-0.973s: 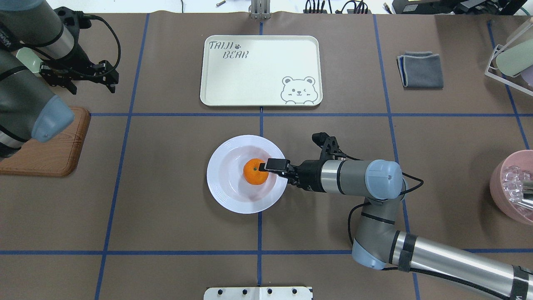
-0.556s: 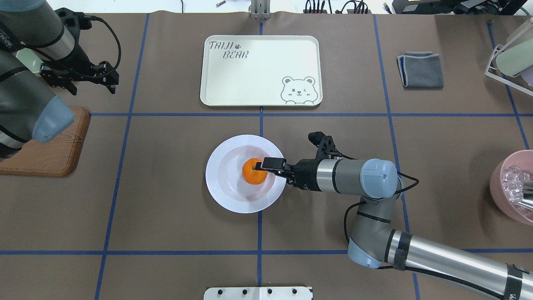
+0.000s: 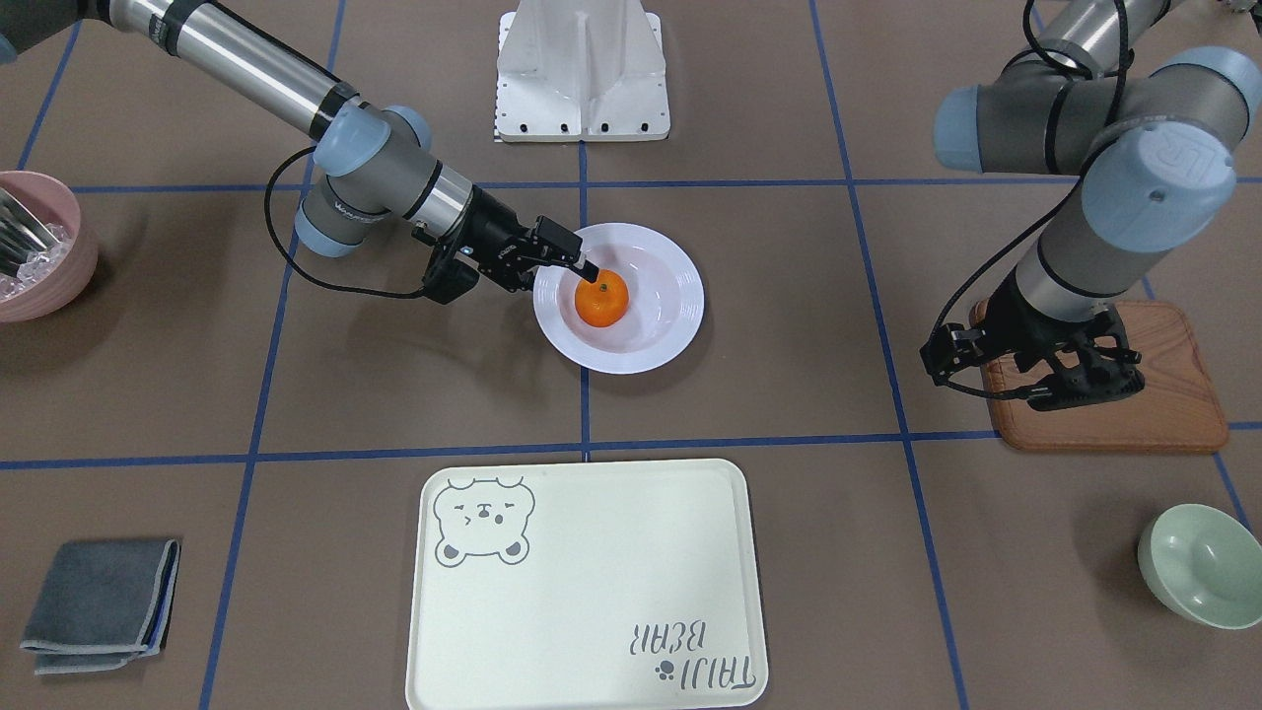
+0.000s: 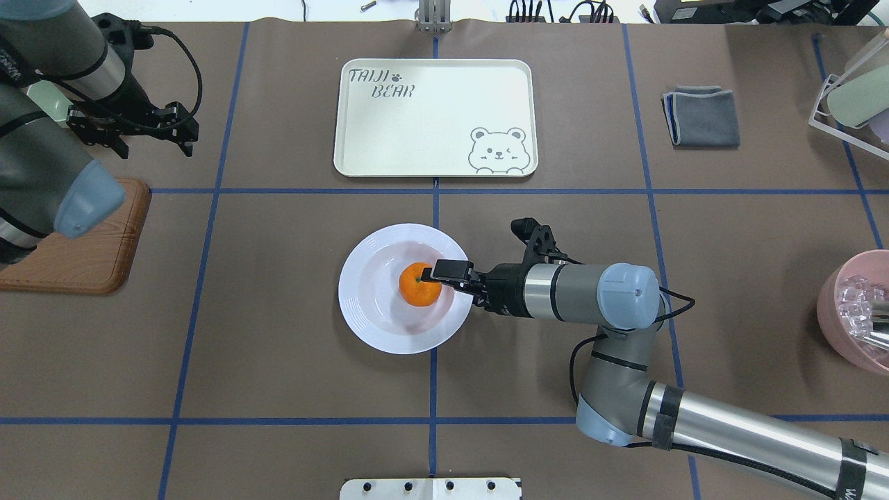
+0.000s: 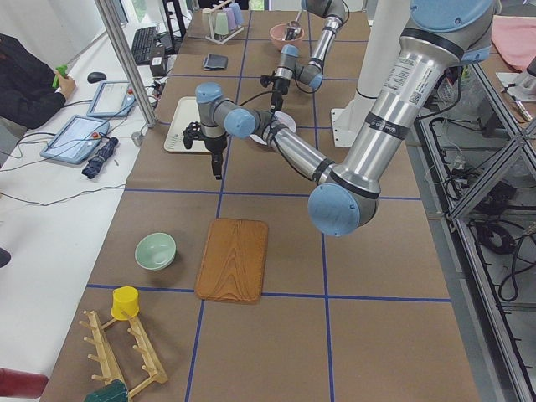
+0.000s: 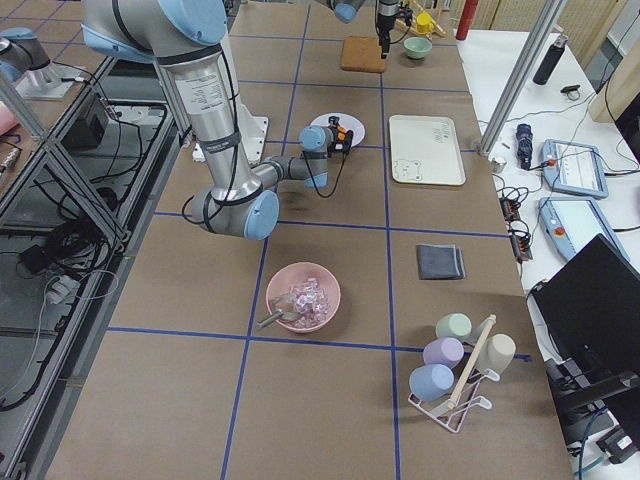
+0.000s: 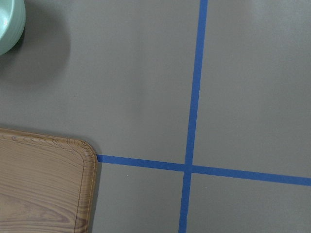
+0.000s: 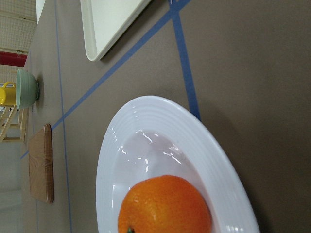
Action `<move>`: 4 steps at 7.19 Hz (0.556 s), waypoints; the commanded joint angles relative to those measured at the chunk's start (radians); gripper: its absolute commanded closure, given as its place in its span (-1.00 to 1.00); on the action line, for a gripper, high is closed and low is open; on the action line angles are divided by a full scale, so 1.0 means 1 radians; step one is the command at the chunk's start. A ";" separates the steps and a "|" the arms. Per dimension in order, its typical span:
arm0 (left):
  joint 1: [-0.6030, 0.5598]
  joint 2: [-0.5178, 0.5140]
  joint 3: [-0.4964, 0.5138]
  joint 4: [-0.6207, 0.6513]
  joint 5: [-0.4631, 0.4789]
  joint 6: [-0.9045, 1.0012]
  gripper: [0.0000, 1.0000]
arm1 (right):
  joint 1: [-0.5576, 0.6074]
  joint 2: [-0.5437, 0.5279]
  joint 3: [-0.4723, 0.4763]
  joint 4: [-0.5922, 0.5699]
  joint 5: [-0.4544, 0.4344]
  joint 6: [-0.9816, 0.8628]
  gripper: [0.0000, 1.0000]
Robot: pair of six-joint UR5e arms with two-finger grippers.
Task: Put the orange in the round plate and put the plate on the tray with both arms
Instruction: 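Grip the white plate rim nearest the right gripper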
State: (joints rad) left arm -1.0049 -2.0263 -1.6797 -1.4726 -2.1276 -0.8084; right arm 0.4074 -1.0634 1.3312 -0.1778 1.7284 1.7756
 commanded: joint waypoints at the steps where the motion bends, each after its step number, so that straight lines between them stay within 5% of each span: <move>1: 0.000 0.000 0.002 0.000 0.000 0.000 -0.97 | 0.005 0.000 0.011 0.001 0.000 0.027 -0.84; 4: 0.000 0.000 0.003 -0.002 0.000 0.000 -0.97 | 0.011 0.002 0.031 0.001 0.000 0.028 -0.88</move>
State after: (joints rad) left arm -1.0048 -2.0264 -1.6770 -1.4730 -2.1276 -0.8084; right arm 0.4165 -1.0621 1.3527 -0.1764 1.7288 1.8021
